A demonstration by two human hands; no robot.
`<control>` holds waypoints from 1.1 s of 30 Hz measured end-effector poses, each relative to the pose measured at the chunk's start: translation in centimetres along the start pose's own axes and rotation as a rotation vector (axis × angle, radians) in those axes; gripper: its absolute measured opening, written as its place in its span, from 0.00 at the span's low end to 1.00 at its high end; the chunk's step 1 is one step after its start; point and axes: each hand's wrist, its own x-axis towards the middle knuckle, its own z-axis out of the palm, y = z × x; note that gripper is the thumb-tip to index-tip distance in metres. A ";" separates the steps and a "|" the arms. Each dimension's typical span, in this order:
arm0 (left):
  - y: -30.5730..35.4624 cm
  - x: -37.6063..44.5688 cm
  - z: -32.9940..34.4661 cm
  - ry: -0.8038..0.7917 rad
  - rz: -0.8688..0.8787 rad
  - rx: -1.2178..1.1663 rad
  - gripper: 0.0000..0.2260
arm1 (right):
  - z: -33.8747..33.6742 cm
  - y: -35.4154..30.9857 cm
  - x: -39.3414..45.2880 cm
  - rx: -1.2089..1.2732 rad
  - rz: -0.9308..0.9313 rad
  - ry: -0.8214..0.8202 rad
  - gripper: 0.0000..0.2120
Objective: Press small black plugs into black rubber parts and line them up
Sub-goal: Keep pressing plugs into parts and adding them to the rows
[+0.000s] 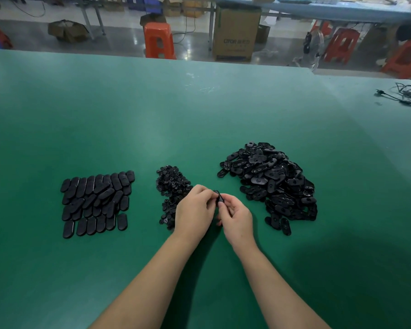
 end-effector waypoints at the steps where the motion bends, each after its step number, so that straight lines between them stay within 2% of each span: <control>1: 0.2 -0.5 0.1 0.027 0.011 0.003 0.04 | 0.0 0.1 0.1 -0.006 -0.001 0.008 0.14; 3: 0.6 -1.2 0.3 0.055 0.039 0.009 0.05 | 0.0 0.3 0.1 -0.012 0.000 0.034 0.14; 8: 0.8 -1.9 0.2 0.008 0.085 0.010 0.12 | -0.1 0.7 0.4 -0.017 -0.009 0.049 0.11; 13: 0.9 -1.9 -0.1 0.030 0.041 -0.004 0.06 | -0.2 0.5 0.4 -0.071 -0.020 -0.013 0.13; 16: 0.7 -1.6 0.0 0.027 -0.020 -0.056 0.03 | -0.2 0.4 0.3 -0.127 -0.044 -0.050 0.10; 20: 0.2 -0.7 -0.2 -0.049 -0.084 -0.093 0.08 | -0.3 0.6 0.4 -0.142 -0.046 -0.051 0.07; 24: -0.1 -0.4 -0.6 -0.085 -0.130 -0.136 0.05 | -0.1 0.5 0.2 -0.124 -0.036 -0.052 0.06; 33: -0.3 -0.2 -1.0 -0.111 -0.238 -0.216 0.02 | -0.3 -0.1 0.0 -0.036 -0.007 -0.072 0.11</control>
